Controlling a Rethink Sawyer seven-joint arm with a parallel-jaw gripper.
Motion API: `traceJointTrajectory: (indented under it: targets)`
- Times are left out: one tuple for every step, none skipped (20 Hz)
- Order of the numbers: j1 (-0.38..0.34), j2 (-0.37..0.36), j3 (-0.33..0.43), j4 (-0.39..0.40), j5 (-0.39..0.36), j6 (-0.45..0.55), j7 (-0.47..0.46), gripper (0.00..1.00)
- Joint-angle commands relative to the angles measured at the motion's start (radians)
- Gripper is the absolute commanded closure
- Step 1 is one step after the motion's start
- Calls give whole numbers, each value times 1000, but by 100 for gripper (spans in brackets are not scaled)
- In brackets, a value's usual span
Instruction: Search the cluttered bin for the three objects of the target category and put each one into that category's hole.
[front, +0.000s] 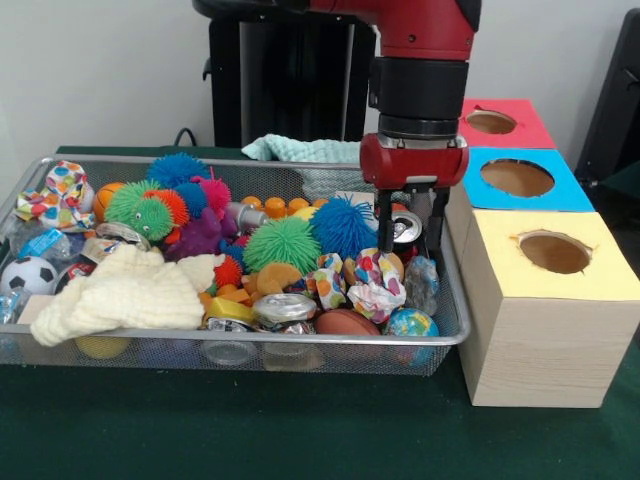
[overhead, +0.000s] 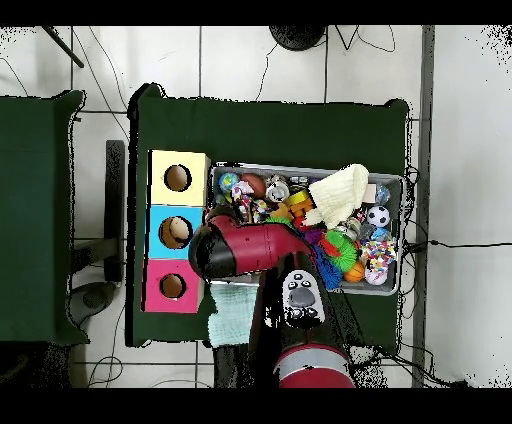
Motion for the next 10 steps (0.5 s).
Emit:
traceJointTrajectory:
  targets:
    - [13, 55, 61, -78, 43, 152, 101, 0]
    - [19, 57, 52, -84, 46, 163, 104, 0]
    - [24, 61, 46, -94, 50, 178, 104, 0]
    - [27, 63, 39, -99, 54, 191, 107, 0]
    - [30, 66, 32, -104, 57, 205, 109, 0]
    - [32, 69, 27, -108, 61, 216, 113, 0]
    - [33, 73, 21, -111, 64, 227, 117, 0]
    - [33, 77, 18, -116, 68, 237, 119, 0]
    - [39, 81, 10, -125, 72, 255, 124, 0]
    - [41, 82, 5, -130, 74, 267, 125, 0]
